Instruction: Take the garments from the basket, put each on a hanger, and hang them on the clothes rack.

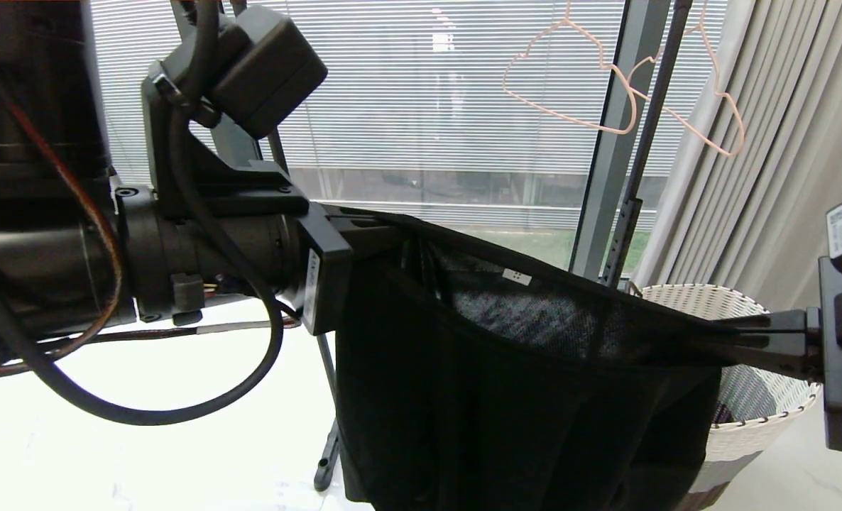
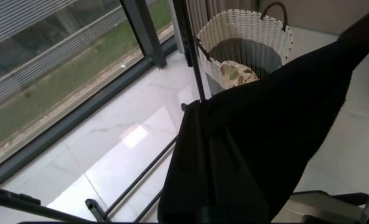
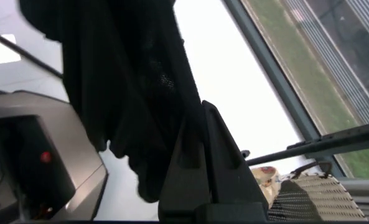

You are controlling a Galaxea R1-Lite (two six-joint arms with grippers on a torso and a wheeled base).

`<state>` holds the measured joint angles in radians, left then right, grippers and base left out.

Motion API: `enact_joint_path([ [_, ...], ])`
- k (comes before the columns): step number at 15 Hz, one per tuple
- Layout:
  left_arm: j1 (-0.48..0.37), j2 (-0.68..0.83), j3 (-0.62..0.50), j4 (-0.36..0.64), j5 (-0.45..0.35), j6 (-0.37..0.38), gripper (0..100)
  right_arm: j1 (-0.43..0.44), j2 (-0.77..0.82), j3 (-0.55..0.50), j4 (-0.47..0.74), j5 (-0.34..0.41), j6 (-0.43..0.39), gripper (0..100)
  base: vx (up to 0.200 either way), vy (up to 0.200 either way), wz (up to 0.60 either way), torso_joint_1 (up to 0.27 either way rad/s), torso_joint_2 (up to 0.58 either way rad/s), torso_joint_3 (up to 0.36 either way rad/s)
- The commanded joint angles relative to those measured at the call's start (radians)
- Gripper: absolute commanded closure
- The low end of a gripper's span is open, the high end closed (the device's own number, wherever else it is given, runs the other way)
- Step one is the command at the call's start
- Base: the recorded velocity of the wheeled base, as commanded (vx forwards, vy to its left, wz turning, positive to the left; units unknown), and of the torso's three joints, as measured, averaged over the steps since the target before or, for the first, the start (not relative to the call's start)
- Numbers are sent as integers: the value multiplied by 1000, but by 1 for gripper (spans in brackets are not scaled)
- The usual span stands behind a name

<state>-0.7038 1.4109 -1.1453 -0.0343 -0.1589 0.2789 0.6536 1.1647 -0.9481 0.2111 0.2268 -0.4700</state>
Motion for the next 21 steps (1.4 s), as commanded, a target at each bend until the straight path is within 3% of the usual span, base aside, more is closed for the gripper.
enact_joint_path([
  [1,0,43,-11,-3,-1,-1,100,17,-42,29,-1,2,-1,100,0,0,0,0,0,0],
  [3,0,37,-2,2,10,-23,100,0,-31,28,-2,-1,4,100,0,0,0,0,0,0],
  [5,-42,3,18,16,73,-133,100,-69,41,-6,-53,5,5,100,0,0,0,0,0,0],
  [7,-158,-26,19,80,194,-284,100,-106,161,-115,-131,11,11,100,0,0,0,0,0,0],
  [10,-293,-50,53,149,279,-365,100,-121,283,-307,-133,20,40,100,0,0,0,0,0,0],
  [12,-315,-52,85,149,305,-362,100,-131,319,-370,-128,20,40,100,0,0,0,0,0,0],
  [16,-307,-49,84,178,332,-348,100,-132,306,-367,-121,20,40,100,0,0,0,0,0,0],
  [18,-218,-24,47,159,345,-247,100,-131,260,-348,-59,31,39,100,0,0,0,0,0,0],
  [20,-141,8,-8,93,338,-132,100,-123,196,-342,68,97,36,100,0,0,0,0,0,0],
  [21,-134,20,-28,80,338,-127,100,-123,190,-340,87,105,33,100,0,0,0,0,0,0],
])
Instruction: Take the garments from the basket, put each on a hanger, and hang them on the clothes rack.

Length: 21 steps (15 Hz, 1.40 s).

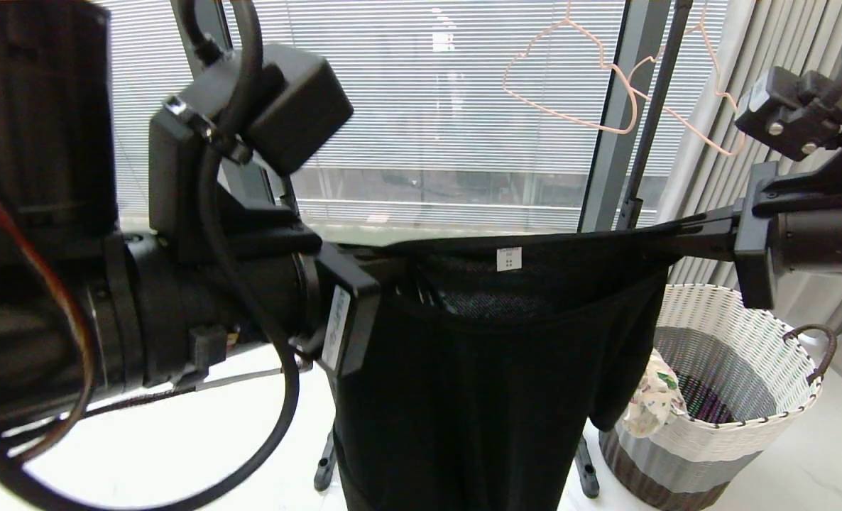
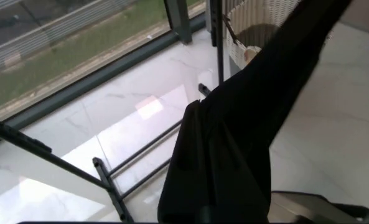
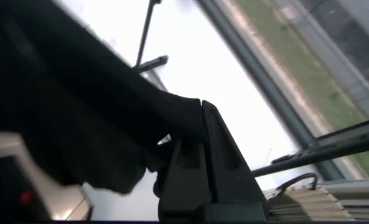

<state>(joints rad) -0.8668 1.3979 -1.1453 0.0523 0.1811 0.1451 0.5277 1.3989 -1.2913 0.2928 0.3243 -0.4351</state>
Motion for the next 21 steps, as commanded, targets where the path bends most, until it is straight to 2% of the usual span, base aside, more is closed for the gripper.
enact_joint_path([
  [1,28,35,-31,-6,-3,8,100,3,-44,4,5,7,-2,100,0,0,0,0,0,0],
  [2,28,36,-28,-6,-3,8,100,3,-44,3,5,4,-2,100,0,0,0,0,0,0],
  [3,28,36,-25,-6,-2,8,100,3,-49,9,11,4,-2,0,0,0,0,0,0,0],
  [7,34,41,-4,-6,6,8,100,3,-136,106,19,4,-1,0,0,0,0,0,0,0],
  [8,52,36,18,-6,8,10,100,-12,-176,141,34,-13,3,0,0,0,0,0,0,0],
  [9,77,24,39,-2,14,14,100,-64,-193,153,57,-60,3,0,0,0,0,0,0,0],
  [10,134,-19,82,11,28,39,100,-150,-216,168,85,-126,3,0,0,0,0,0,0,0],
  [11,212,-68,130,37,28,67,100,-235,-238,193,95,-154,6,0,0,0,0,0,0,0],
  [12,312,-117,179,58,23,91,100,-328,-256,224,97,-156,6,0,0,0,0,0,0,0],
  [13,456,-178,259,58,9,119,100,-448,-285,271,95,-156,4,0,0,0,0,0,0,0],
  [15,598,-269,345,57,-18,119,100,-564,-319,322,91,-160,7,0,0,0,0,0,0,0],
  [16,649,-298,374,55,-15,117,100,-597,-334,337,91,-162,6,0,0,0,0,0,0,0],
  [17,655,-298,378,55,-15,119,100,-600,-336,339,91,-162,6,0,0,0,0,0,0,0],
  [18,741,-303,414,17,9,120,100,-606,-344,348,91,-166,4,0,0,0,0,0,0,0],
  [21,766,-301,434,-66,11,117,100,-623,-330,349,62,-168,6,0,0,0,0,0,0,0],
])
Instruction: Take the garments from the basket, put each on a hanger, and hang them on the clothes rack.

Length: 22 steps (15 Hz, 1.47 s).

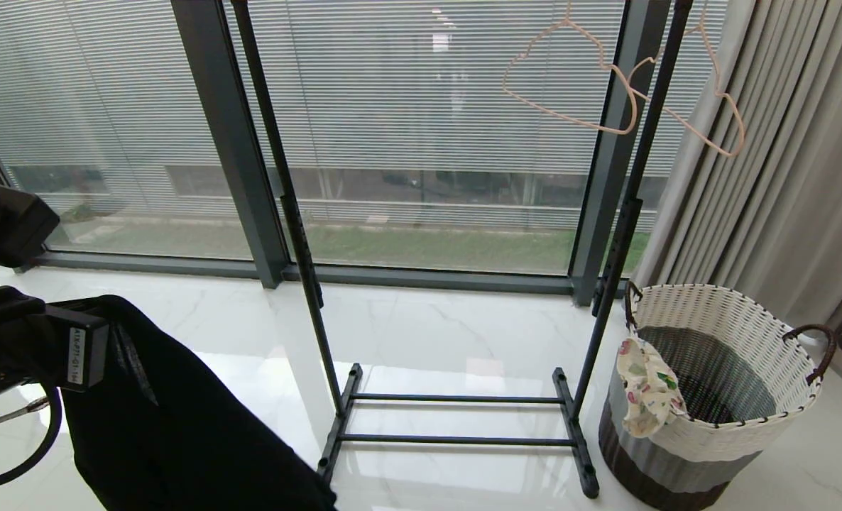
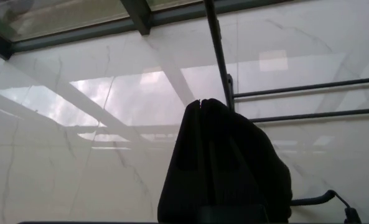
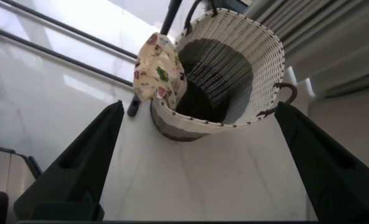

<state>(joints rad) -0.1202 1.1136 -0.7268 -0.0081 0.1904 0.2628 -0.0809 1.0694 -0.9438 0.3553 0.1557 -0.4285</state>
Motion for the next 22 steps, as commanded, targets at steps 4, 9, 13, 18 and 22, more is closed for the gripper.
enact_joint_path([
  [4,21,-20,55,-12,1,0,100,-14,1,0,-3,1,47,0,0,0,0,32,-126,-133],
  [9,19,-32,61,-15,1,1,100,-14,9,0,-33,1,94,0,0,0,0,145,-461,-286],
  [13,19,-54,72,-16,0,1,100,-14,55,0,-121,1,137,0,0,0,0,185,-472,-289],
  [18,19,-54,72,-16,-2,3,100,-14,60,2,-122,1,177,0,0,0,0,202,-480,-283],
  [22,19,-54,72,-18,-2,4,100,-14,60,2,-130,2,188,0,0,0,0,226,-503,-278],
])
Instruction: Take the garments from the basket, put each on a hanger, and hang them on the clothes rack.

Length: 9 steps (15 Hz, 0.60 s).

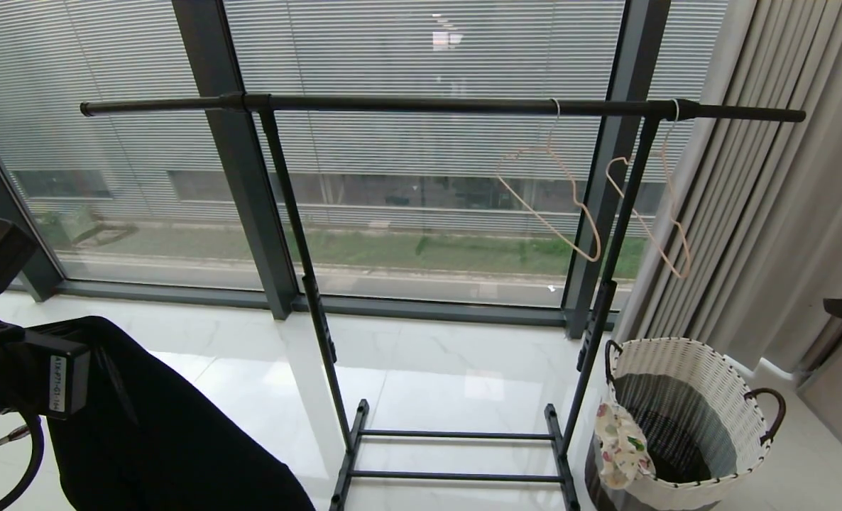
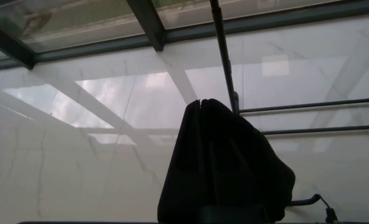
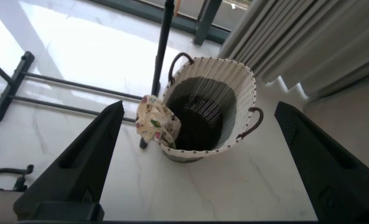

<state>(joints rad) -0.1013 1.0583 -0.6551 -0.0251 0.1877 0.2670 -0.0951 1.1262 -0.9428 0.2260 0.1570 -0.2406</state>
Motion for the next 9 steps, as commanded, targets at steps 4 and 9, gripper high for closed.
enact_joint_path([
  [4,0,0,-6,1,-2,1,100,0,29,38,-105,4,20,0,0,0,0,166,-354,-195],
  [9,-37,-15,-8,1,-2,1,100,0,118,33,-255,39,60,0,200,0,0,17,-39,-17],
])
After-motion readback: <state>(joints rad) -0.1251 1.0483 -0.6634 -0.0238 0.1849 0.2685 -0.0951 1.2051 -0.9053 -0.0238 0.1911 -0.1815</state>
